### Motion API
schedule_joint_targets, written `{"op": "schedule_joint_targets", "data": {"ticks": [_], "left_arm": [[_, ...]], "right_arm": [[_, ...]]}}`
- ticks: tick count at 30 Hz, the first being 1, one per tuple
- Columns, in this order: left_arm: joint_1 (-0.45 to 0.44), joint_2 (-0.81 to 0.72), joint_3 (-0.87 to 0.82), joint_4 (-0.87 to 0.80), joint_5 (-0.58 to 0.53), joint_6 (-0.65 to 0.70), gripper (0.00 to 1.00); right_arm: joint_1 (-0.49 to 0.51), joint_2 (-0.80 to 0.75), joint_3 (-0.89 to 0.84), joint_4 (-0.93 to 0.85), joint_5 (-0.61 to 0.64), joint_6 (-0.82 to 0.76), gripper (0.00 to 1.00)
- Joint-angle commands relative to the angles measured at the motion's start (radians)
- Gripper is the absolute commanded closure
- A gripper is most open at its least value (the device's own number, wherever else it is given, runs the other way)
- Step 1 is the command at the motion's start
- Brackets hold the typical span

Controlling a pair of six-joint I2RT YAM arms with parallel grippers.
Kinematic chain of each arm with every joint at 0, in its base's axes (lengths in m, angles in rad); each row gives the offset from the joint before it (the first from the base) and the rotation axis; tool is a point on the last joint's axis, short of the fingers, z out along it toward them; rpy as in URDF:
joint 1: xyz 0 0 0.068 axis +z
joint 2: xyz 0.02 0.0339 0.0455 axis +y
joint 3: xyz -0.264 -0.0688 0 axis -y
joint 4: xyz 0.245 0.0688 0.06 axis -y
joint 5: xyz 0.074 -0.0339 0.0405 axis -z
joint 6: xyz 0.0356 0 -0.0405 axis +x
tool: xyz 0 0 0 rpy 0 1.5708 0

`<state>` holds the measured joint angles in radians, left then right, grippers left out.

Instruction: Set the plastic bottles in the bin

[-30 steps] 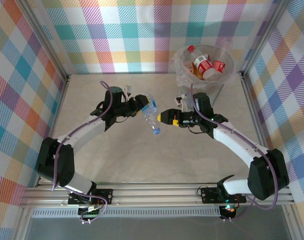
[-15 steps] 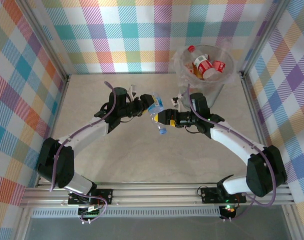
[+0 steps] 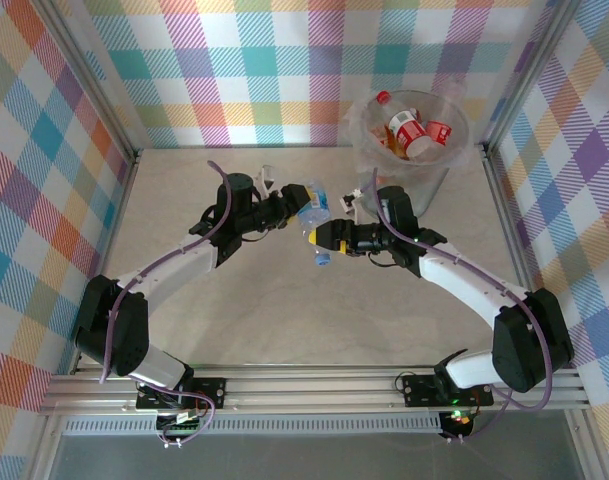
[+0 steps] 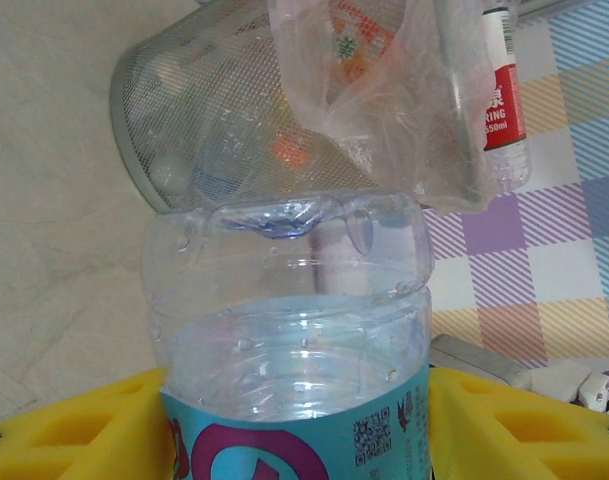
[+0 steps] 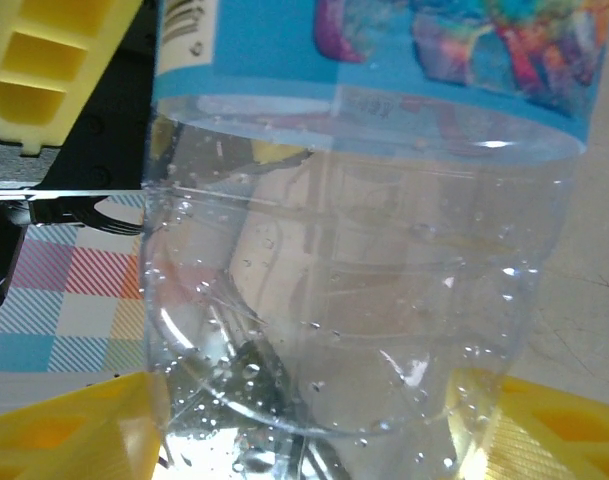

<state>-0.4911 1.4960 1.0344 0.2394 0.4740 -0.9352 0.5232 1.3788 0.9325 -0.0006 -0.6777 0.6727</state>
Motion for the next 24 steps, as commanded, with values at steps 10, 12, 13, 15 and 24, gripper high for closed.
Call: {"op": "schedule_joint_targets", "data": {"ticks": [10, 12, 13, 15, 24], "left_arm": [[-0.022, -0.038, -0.003, 0.023, 0.017, -0.012, 0.33], [-0.023, -0.041, 0.003, 0.018, 0.016, -0.005, 0.27], [-0.023, -0.043, 0.005, 0.018, 0.016, -0.002, 0.20], [-0.023, -0.047, 0.015, 0.005, 0.017, 0.013, 0.05], [-0.020, -0.117, 0.102, -0.263, -0.056, 0.236, 0.00]], "right_arm": [[0.008, -0.048, 0.012, -0.060, 0.052, -0.058, 0.39], [0.008, -0.054, 0.014, -0.069, 0.055, -0.064, 0.40], [0.008, -0.057, 0.014, -0.074, 0.058, -0.067, 0.41], [0.008, -0.068, 0.012, -0.083, 0.071, -0.069, 0.41], [-0.007, -0.176, 0.057, -0.273, 0.206, -0.165, 0.42]]}}
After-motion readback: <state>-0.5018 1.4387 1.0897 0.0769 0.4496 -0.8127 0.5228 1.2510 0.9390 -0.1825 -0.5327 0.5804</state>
